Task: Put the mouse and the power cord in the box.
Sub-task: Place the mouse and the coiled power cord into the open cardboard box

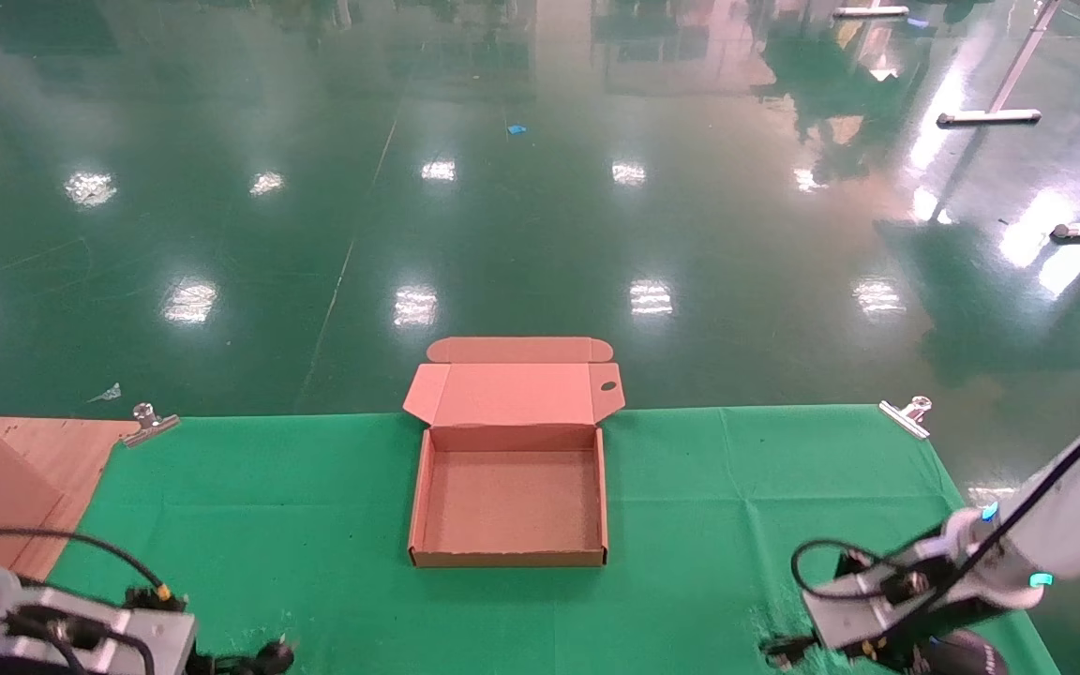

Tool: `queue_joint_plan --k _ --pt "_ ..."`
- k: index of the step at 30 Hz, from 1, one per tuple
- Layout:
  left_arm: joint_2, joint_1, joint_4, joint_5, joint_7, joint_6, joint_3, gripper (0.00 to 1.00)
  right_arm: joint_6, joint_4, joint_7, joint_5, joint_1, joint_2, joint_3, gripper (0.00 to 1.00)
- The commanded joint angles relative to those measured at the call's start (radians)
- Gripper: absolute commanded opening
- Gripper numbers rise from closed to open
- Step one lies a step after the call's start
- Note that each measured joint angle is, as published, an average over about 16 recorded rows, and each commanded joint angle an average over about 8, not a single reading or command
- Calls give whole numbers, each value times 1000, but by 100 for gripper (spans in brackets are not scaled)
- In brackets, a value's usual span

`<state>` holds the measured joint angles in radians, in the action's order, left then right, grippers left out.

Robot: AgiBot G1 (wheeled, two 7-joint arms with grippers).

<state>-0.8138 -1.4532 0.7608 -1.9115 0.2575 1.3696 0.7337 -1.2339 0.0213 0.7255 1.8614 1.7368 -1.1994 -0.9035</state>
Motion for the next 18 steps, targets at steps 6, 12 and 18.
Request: queue_joint_plan --k 6,12,18 --pt "41 -53 174 17 -82 68 -20 0 -84 25 2 -24 106 10 17 0" --pt "34 -131 307 37 -150 121 -40 0 -152 53 -37 -46 216 -12 32 0" --pt "-34 -237 330 32 -158 133 -48 0 -163 83 -101 -63 281 -81 44 0"
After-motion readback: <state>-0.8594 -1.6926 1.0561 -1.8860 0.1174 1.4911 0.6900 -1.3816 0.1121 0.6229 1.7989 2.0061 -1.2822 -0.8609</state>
